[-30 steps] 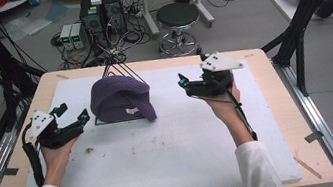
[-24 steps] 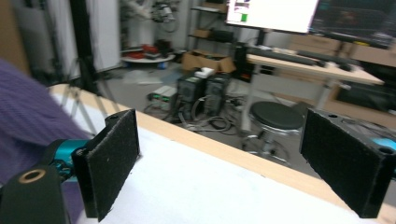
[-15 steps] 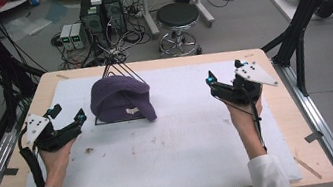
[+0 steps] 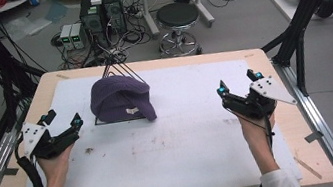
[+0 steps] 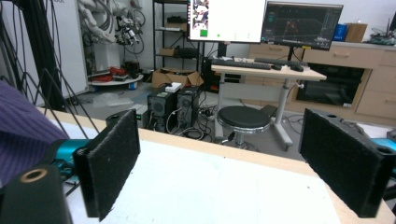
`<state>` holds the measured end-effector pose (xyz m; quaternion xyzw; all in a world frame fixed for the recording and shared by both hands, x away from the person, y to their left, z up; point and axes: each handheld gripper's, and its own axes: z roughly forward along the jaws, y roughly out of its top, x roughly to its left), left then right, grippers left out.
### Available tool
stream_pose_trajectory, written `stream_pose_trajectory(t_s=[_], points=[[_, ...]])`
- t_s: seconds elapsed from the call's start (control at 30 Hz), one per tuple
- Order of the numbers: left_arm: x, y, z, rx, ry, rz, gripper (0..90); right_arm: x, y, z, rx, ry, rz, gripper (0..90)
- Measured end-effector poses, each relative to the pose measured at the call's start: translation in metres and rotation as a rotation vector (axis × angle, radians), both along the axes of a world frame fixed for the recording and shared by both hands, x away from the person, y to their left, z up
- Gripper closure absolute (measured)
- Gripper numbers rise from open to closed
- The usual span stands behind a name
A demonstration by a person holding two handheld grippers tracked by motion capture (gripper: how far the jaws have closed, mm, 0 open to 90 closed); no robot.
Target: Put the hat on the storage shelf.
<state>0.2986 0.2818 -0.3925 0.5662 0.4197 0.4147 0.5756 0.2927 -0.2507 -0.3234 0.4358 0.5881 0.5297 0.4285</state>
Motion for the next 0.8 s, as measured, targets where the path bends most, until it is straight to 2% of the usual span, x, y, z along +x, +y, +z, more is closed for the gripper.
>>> stream_pose_trajectory(t_s=[0.1, 0.17, 0.3, 0.43, 0.63, 0.8], points=[[-0.006, 0.002, 0.003, -0.01, -0.013, 0.002, 16.7, -0.007, -0.002, 0.002, 0.019, 0.009, 0.008, 13.5], [-0.01, 0.004, 0.004, -0.02, -0.012, -0.002, 16.7, -0.012, -0.003, 0.004, 0.015, 0.013, 0.003, 13.8], [-0.015, 0.01, 0.003, -0.028, -0.018, 0.009, 16.7, -0.022, -0.005, 0.005, 0.003, -0.001, -0.012, 13.8], [-0.02, 0.014, 0.0, -0.033, -0.02, 0.02, 16.7, -0.032, -0.01, 0.003, 0.014, -0.01, -0.02, 13.8], [-0.022, 0.013, -0.007, -0.029, -0.015, 0.016, 16.7, -0.043, -0.019, -0.01, 0.026, -0.013, -0.035, 13.8], [-0.025, 0.013, -0.014, -0.011, 0.001, 0.001, 16.4, -0.045, -0.024, -0.029, 0.025, 0.009, -0.044, 13.9]])
